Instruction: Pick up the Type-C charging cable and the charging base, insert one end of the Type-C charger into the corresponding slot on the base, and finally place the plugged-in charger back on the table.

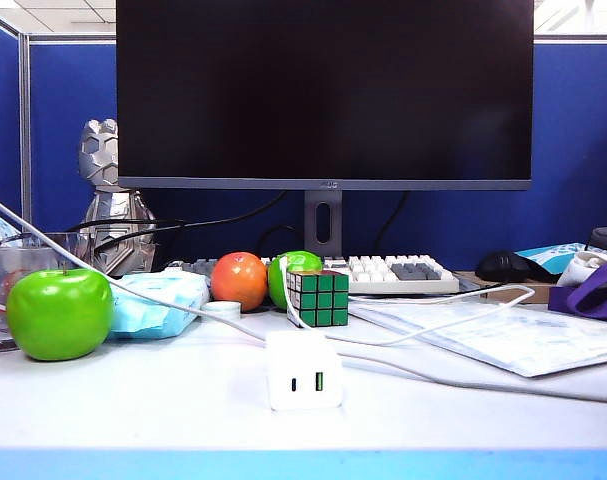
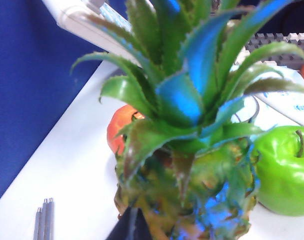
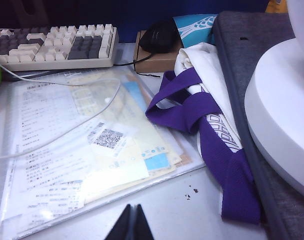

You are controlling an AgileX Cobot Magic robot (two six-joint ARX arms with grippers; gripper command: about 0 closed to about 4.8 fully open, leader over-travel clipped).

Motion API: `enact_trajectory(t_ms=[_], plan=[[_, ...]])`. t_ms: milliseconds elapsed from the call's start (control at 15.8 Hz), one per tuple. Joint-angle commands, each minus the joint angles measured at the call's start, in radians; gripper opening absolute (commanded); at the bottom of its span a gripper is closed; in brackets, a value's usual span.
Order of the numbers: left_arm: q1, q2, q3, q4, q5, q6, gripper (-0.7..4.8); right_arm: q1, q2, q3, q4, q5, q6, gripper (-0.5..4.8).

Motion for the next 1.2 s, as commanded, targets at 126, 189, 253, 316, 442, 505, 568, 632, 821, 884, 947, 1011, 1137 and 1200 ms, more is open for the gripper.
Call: enact_trajectory(t_ms=[126,189,253,316,442,505,568,632,821,884,947,1011,1137,1200], plan=[[0.000,-0.002,-0.001,-0.012,0.004,-0.001,-0.03,0.001,-0.002,-0.007,0.000,-0.003,0.003,-0.06],[0.000,-0.002,-0.002,-0.012,0.004,-0.005,-0.03,0.001,-0.002,-0.007,0.000,-0.003,0.003,-0.06],[0.000,-0.002,-0.001,-0.012,0.004,-0.023,-0.03,0.001,-0.002,-0.007,0.001,-0.003,0.003,-0.06],[0.000,-0.002,-0.001,-0.011,0.004,-0.047,-0.03,0.001,-0.002,-0.007,0.005,-0.003,0.004,-0.06],[0.000,-0.002,0.011,-0.007,0.000,-0.169,-0.03,0.001,-0.002,-0.002,0.025,-0.002,0.020,-0.06],[0.000,-0.002,0.021,-0.007,0.000,-0.212,-0.03,0.001,-0.002,0.010,0.031,-0.002,0.053,-0.06],[0.000,-0.002,0.039,-0.008,0.000,-0.245,-0.03,0.001,-0.002,0.033,0.030,0.002,0.086,-0.06],[0.000,-0.002,0.066,-0.006,0.000,-0.249,-0.03,0.001,-0.002,0.058,0.030,0.002,0.095,-0.06],[0.000,0.022,0.219,-0.002,-0.043,-0.293,-0.03,0.001,-0.001,0.198,-0.016,0.098,0.094,-0.06],[0.000,0.049,0.261,-0.001,-0.049,-0.293,-0.03,0.001,0.001,0.243,-0.034,0.133,0.092,-0.07],[0.000,0.115,0.323,0.012,-0.049,-0.293,-0.03,0.001,0.014,0.294,-0.040,0.157,0.085,-0.06],[0.000,0.195,0.380,0.030,-0.048,-0.293,-0.03,0.001,0.045,0.342,-0.039,0.159,0.082,-0.06],[0.000,0.346,0.492,0.031,0.002,-0.293,-0.03,0.001,0.118,0.409,-0.037,0.154,0.082,-0.06],[0.000,0.399,0.539,0.032,0.043,-0.291,-0.03,0.002,0.157,0.441,-0.037,0.151,0.082,-0.06]])
